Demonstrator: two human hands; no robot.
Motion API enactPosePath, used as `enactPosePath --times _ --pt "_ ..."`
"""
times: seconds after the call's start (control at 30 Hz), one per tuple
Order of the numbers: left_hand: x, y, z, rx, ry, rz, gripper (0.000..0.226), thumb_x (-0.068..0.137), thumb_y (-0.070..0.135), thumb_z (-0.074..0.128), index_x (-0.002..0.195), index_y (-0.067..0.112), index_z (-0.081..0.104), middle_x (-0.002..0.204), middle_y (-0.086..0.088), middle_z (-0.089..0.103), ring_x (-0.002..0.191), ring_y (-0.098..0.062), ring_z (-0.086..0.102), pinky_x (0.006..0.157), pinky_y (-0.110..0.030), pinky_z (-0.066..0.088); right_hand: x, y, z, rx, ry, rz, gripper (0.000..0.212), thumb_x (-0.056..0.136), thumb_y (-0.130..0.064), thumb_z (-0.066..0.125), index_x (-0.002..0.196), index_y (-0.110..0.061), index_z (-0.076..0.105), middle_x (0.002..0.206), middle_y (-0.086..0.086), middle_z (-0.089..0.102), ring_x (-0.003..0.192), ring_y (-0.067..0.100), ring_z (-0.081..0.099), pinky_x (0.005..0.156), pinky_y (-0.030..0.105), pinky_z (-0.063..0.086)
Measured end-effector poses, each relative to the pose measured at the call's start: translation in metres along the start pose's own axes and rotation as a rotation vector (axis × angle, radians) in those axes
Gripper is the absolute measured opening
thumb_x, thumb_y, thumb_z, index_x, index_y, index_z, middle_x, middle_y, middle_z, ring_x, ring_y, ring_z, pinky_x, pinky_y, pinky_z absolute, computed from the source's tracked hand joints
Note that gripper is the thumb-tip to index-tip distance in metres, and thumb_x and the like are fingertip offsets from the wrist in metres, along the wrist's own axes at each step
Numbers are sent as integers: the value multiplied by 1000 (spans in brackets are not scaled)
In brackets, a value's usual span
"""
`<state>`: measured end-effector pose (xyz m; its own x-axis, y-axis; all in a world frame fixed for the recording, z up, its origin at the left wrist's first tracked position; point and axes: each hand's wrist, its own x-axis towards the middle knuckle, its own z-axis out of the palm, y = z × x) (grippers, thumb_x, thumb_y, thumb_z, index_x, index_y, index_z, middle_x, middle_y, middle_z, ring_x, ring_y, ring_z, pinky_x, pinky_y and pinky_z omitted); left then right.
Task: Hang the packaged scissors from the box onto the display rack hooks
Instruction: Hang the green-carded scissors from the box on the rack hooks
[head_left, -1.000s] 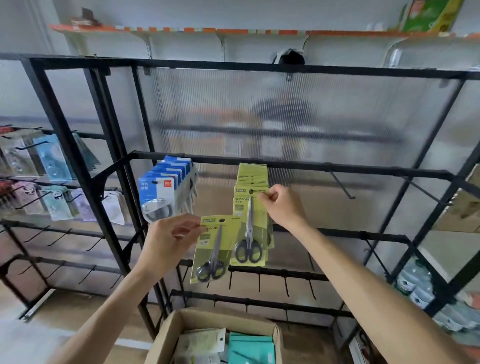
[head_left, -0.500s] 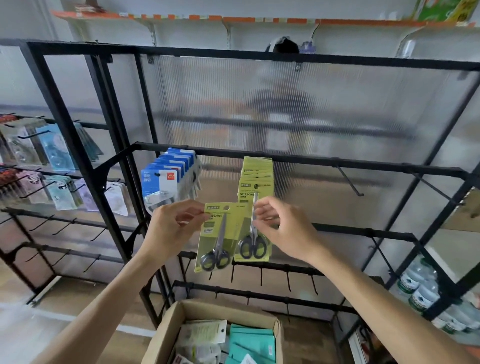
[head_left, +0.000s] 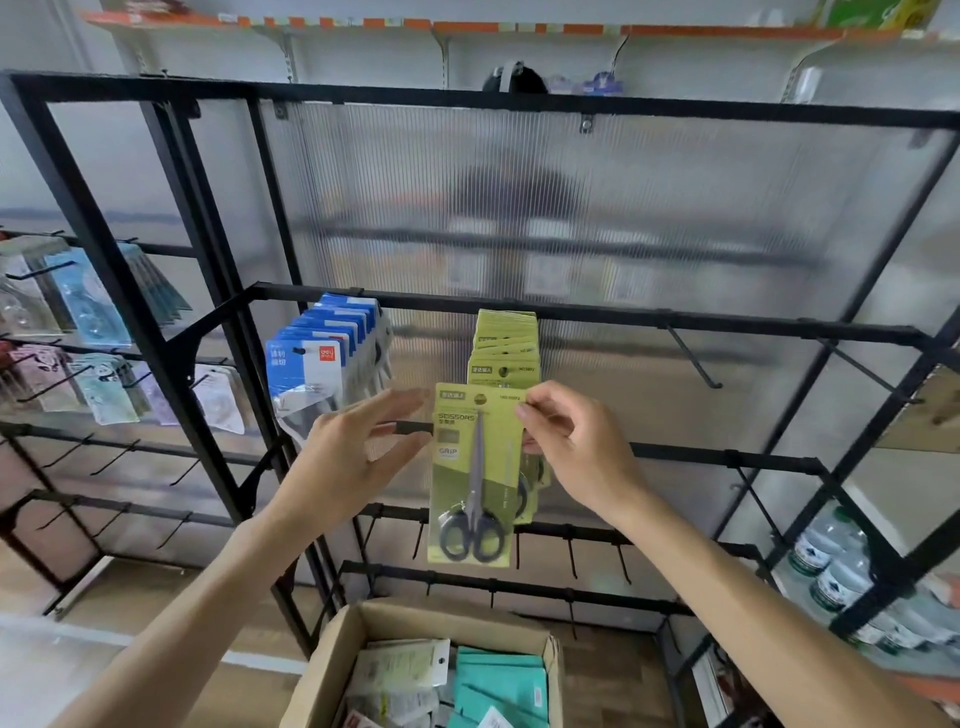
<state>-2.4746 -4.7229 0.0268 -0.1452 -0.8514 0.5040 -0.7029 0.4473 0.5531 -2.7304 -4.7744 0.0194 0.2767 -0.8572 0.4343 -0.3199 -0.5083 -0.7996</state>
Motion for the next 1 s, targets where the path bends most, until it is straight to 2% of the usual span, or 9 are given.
enactPosePath --times 0.07,0.13,0.27,0.43,0.57,0.67,0.73,0.83,1.0 --pt "0 -4 1 65 -22 2 51 92 56 55 137 32 56 133 19 60 116 5 58 100 -20 48 7 9 -8 16 14 82 14 99 -23 60 98 -11 68 91 2 73 78 15 73 68 43 63" --pt "1 -3 4 69 -36 5 54 92 59 51 139 33 54 136 20 58 120 5 56 104 -24 47 17 17 -12 26 35 150 14 99 -23 60 97 -12 68 92 5 74 78 17 74 69 48 62" --pt "6 2 12 74 -67 19 51 95 52 53 142 33 50 139 19 55 127 0 53 107 -38 47 40 27 -13 -38 90 227 15 99 -26 61 100 -14 69 92 3 75 74 15 74 70 47 62" --pt "10 5 15 91 -69 32 52 93 43 55 143 32 49 140 19 53 127 -1 52 107 -39 47 52 30 -6 -159 147 267 12 91 -28 66 88 -17 69 79 -1 73 71 18 71 69 44 62" --pt "10 1 15 106 -64 13 51 92 38 57 142 36 47 140 22 54 126 2 52 106 -39 48 54 28 -1 -292 159 214 25 85 -41 74 82 -18 64 72 -6 68 65 12 66 59 31 56" --pt "9 0 17 101 -63 11 50 94 35 58 143 36 46 140 22 54 127 2 51 107 -40 47 54 31 -2 -443 181 145 39 81 -53 74 87 -19 56 74 -9 61 65 10 59 57 33 53" --pt "8 0 18 97 -63 11 51 95 30 62 143 36 46 140 21 53 128 1 51 107 -41 46 51 32 -4 -525 214 96 45 80 -55 75 91 -18 50 77 -9 55 66 9 54 56 31 49" --pt "7 -2 19 113 -62 11 50 95 32 61 143 37 45 140 22 53 125 2 51 107 -41 46 42 29 -2 -612 207 -8 44 81 -54 74 93 -20 48 80 -9 54 67 8 52 53 22 44" --pt "8 -8 24 130 -89 21 52 95 33 60 144 36 44 141 22 52 128 1 50 106 -37 46 30 23 7 -606 141 -78 41 85 -54 72 100 -21 52 90 -10 60 70 5 58 56 18 50"
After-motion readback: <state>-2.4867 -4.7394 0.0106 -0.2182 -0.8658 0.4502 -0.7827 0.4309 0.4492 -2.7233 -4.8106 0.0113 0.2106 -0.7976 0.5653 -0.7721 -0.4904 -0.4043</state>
